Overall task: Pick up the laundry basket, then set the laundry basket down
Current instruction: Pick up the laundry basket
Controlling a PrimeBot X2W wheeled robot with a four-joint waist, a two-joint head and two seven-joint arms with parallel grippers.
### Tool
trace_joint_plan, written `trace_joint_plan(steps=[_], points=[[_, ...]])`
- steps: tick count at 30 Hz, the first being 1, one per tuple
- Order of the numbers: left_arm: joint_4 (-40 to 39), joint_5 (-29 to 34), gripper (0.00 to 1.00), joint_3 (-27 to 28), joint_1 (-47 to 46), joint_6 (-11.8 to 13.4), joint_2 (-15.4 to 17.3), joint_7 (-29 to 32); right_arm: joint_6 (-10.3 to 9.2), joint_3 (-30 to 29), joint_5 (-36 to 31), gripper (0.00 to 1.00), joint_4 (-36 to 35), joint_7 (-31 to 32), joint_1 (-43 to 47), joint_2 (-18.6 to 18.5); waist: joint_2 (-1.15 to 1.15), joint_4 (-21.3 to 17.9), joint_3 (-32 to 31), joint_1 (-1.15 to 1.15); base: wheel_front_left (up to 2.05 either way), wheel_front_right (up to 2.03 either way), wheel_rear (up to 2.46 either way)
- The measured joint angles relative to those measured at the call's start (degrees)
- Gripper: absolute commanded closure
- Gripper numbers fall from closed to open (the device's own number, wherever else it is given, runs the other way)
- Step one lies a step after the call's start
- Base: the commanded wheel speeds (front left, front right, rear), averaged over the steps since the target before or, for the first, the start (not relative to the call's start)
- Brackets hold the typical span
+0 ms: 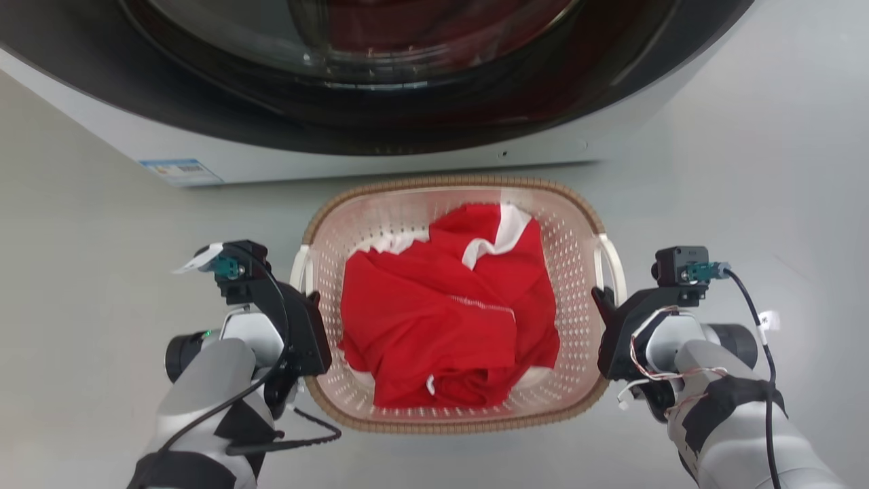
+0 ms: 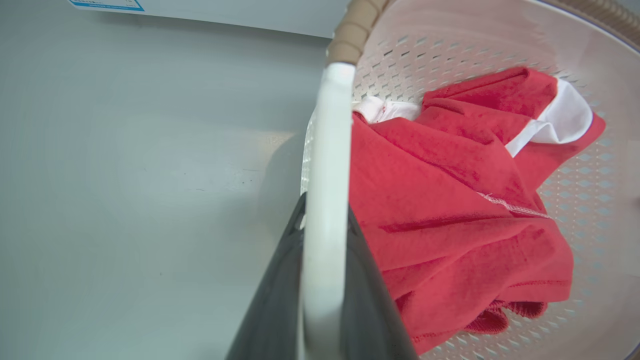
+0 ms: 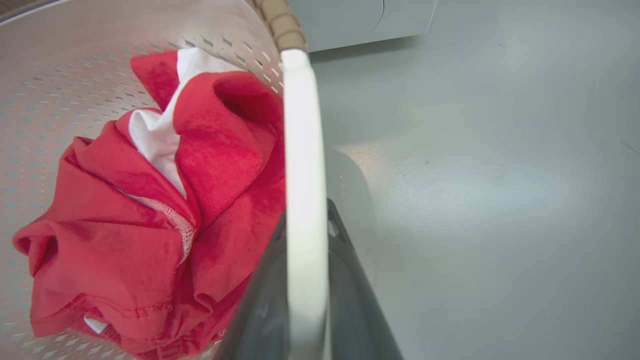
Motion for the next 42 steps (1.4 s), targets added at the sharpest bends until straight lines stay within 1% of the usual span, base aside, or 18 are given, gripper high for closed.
trace_joint_plan(steps=[9, 21, 40, 42], points=[[0.8, -2.0, 1.0, -0.3, 2.7, 0.0, -0.2, 3.9, 0.04, 0.2, 1.7, 1.0, 0.4, 3.8, 2.7, 0.2, 0.0, 0.0, -6.4, 0.0, 0.0, 0.0, 0.0], [1.3, -3.0, 1.0, -0.8, 5.4, 0.0, -0.2, 8.8, 0.04, 1.5, 4.6, 1.0, 0.5, 8.1, 5.7, 0.3, 0.0, 0.2, -13.4, -0.01, 0.0, 0.0, 0.0], [1.6, -4.2, 1.0, -1.0, 10.4, 0.0, 0.0, 14.7, 0.04, 3.5, 8.2, 1.0, 0.2, 12.4, 10.9, 0.3, -0.01, 0.6, -22.8, 0.0, 0.0, 0.0, 0.0], [1.6, -5.1, 1.0, -1.0, 11.1, 0.0, 0.0, 15.1, 0.04, 3.6, 8.6, 1.0, 0.2, 12.4, 11.6, 0.4, 0.0, 0.6, -23.8, 0.0, 0.0, 0.0, 0.0]])
